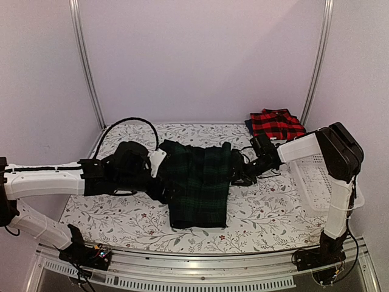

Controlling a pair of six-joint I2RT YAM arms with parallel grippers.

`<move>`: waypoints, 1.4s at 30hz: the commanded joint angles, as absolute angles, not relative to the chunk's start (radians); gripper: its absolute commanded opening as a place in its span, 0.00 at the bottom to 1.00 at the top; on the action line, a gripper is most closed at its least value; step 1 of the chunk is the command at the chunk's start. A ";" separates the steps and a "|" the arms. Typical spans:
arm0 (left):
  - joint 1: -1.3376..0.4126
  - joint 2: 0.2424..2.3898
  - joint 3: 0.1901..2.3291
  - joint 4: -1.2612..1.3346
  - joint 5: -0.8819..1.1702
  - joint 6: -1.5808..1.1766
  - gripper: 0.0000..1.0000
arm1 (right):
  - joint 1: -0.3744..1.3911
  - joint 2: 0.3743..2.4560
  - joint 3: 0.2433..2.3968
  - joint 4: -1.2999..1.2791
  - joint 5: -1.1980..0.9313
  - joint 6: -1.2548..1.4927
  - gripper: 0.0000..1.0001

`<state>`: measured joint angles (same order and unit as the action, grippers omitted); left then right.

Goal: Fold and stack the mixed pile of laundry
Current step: Adjust the rectangle-folded shorts at the center of the board, then pick up the rectangle-folded skirt from the center of the board.

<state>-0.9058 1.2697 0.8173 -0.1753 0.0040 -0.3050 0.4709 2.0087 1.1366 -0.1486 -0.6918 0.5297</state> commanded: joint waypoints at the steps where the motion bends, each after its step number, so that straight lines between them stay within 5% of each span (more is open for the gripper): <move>1: -1.100 1.247 0.752 -0.361 -0.290 -0.235 1.00 | 0.428 1.920 1.144 -0.321 -0.589 0.481 0.51; 12: -1.425 1.563 0.868 -0.357 -0.613 -0.051 1.00 | 0.443 1.796 1.259 -0.244 -0.691 0.487 0.45; 30: -1.402 1.845 0.939 -0.132 -0.640 0.223 0.95 | 0.585 2.114 1.512 -0.171 -0.900 0.477 0.41; 35: -1.351 1.886 0.964 -0.108 -0.671 0.241 0.79 | 0.605 2.176 1.515 -0.154 -0.912 0.468 0.40; 42: -1.335 1.812 1.048 -0.205 -0.522 0.277 0.34 | 0.611 2.282 1.492 -0.211 -0.887 0.389 0.38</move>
